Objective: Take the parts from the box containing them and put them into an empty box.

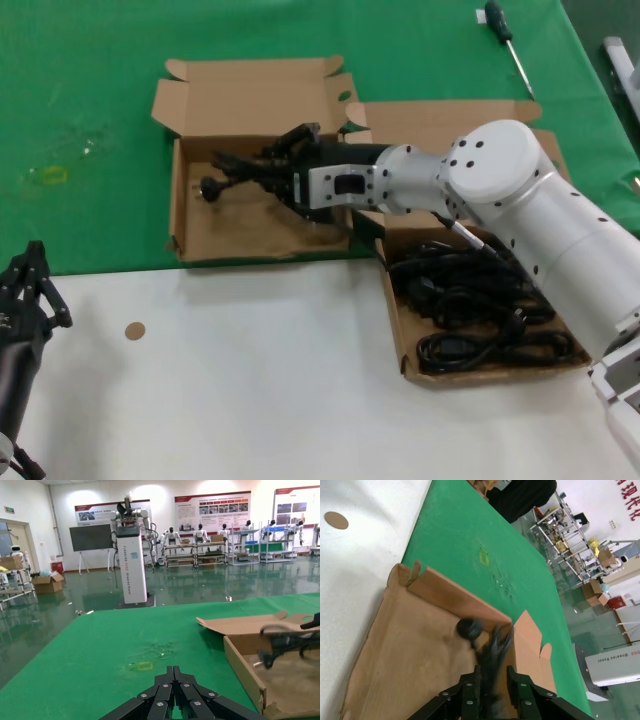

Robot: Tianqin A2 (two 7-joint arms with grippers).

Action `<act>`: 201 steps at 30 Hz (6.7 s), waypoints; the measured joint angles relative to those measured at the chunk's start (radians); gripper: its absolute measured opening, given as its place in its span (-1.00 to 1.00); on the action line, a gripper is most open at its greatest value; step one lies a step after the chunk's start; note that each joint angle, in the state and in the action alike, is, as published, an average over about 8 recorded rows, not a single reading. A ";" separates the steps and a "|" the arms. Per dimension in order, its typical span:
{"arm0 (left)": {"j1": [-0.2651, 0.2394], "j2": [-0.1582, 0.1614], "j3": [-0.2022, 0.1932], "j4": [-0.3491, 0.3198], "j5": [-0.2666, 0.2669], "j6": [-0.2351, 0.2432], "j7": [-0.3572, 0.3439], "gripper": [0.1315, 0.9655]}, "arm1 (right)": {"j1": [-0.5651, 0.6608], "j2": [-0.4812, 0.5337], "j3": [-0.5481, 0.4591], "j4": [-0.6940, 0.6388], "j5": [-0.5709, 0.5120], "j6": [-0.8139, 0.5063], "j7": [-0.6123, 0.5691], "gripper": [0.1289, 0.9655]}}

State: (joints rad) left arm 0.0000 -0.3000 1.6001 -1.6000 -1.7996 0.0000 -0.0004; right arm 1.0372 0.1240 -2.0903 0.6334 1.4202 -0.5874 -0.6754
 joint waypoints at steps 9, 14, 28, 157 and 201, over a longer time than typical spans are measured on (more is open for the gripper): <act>0.000 0.000 0.000 0.000 0.000 0.000 0.000 -0.95 | 0.005 -0.017 0.015 -0.025 0.022 0.005 -0.044 -0.54; 0.000 0.000 0.000 0.000 0.000 0.000 0.000 -0.95 | 0.003 -0.014 0.021 -0.024 0.030 0.001 -0.051 -0.45; 0.000 0.000 0.000 0.000 0.000 0.000 0.000 -0.95 | -0.053 0.063 0.019 0.127 0.014 -0.022 0.075 0.18; 0.000 0.000 0.000 0.000 0.000 0.000 0.000 1.00 | -1.004 0.172 0.475 0.939 0.368 0.567 0.656 1.00; 0.000 0.000 0.000 0.000 0.000 0.000 0.000 1.00 | -1.004 0.172 0.475 0.939 0.368 0.567 0.656 1.00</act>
State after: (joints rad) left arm 0.0000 -0.3000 1.6000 -1.6000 -1.8000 0.0000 0.0000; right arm 0.0328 0.2964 -1.6158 1.5723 1.7877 -0.0205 -0.0198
